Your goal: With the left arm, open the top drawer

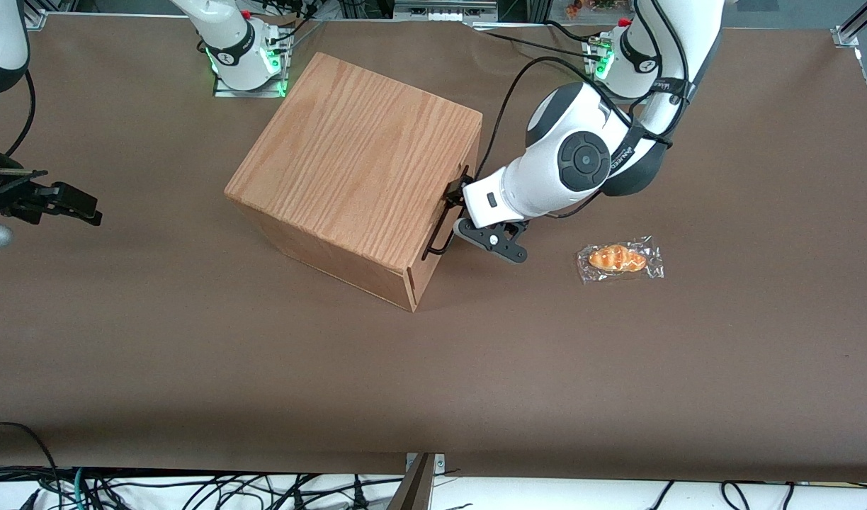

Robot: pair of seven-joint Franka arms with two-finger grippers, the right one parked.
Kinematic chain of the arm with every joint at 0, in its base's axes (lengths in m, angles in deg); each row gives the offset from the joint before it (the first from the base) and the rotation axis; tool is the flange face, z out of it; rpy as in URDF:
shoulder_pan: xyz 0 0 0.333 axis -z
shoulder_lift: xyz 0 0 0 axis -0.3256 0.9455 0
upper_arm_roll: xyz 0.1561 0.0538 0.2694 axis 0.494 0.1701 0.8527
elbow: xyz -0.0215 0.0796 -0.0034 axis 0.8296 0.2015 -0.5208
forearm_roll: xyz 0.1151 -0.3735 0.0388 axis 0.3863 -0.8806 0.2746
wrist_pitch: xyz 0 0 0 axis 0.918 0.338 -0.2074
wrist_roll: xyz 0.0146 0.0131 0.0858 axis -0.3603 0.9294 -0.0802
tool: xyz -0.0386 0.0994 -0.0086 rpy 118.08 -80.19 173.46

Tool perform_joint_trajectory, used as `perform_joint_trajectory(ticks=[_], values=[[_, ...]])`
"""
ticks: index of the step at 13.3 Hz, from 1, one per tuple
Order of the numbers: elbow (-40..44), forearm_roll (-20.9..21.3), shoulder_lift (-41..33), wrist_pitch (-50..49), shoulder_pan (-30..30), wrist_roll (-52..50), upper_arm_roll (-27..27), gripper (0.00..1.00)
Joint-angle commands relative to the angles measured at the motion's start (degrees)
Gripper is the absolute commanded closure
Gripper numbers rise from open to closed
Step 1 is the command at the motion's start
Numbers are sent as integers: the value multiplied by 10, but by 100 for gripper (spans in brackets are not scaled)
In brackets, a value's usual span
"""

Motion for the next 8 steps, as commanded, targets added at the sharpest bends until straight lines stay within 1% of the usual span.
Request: perform_joint_trajectory(ticks=[1,4,8], values=[[19,3,14,1,8,5,5,0],[18,29,21,2,8,5,5,0],[18,32,28,2,8,5,5,0]])
